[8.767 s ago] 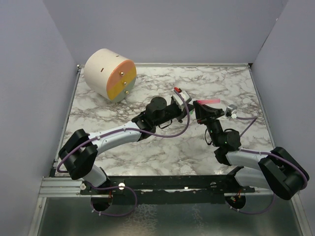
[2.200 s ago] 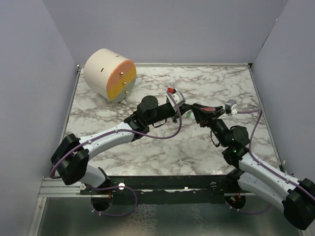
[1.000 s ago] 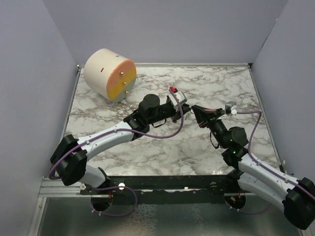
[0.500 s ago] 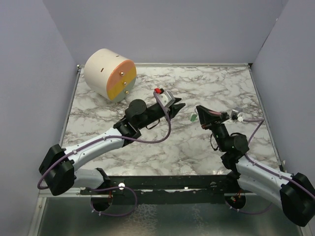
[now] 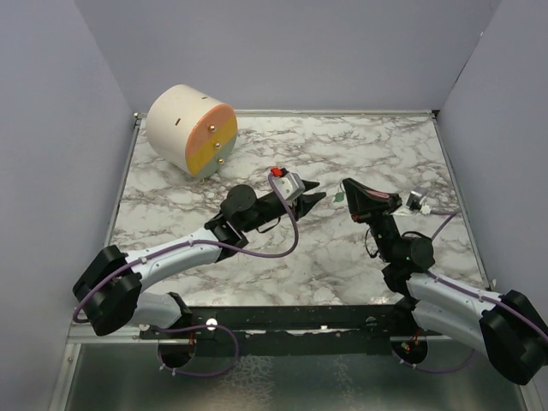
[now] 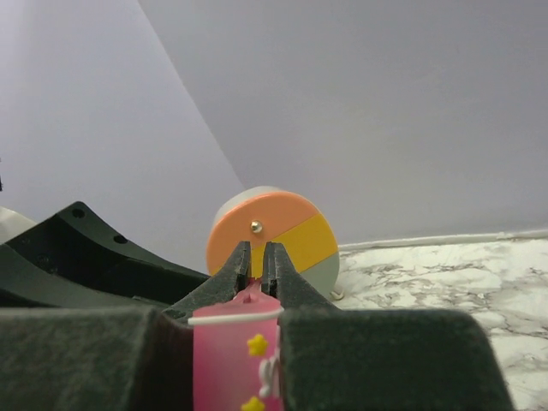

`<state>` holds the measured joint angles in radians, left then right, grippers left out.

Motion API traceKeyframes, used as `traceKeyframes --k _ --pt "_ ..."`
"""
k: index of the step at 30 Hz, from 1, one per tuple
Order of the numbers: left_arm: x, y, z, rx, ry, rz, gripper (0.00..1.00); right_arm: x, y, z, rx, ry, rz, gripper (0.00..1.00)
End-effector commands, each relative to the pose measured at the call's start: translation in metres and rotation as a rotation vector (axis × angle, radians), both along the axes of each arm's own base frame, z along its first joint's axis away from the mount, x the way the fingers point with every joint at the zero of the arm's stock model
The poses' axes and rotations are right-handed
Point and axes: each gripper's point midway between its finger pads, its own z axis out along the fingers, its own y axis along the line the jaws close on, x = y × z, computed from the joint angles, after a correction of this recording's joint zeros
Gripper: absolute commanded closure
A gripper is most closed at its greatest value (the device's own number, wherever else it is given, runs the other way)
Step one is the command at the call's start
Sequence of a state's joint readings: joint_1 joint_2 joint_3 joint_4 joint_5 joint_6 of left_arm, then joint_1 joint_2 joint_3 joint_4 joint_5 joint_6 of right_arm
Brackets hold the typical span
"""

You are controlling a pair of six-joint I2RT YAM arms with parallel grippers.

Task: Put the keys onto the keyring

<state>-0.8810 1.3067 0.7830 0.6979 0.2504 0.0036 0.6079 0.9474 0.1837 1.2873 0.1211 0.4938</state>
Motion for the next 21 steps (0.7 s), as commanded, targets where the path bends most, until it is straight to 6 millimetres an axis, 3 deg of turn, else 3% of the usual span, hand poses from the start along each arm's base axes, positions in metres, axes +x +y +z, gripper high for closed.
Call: traceKeyframes --k 1,10,21 --pt "-0.013 -0.012 0.004 -0.044 -0.028 -0.071 0.65 -0.009 0.004 0.031 0.044 -0.085 0.046 0.99" --pt "-0.02 -0.03 -0.01 -0.029 -0.05 -0.131 0.62 -0.011 0.01 0.038 0.038 -0.1 0.075 0.99" --pt "-0.013 -0.043 -0.004 -0.056 -0.093 -0.134 0.6 -0.015 0.01 0.039 0.051 -0.111 0.096 0.99"
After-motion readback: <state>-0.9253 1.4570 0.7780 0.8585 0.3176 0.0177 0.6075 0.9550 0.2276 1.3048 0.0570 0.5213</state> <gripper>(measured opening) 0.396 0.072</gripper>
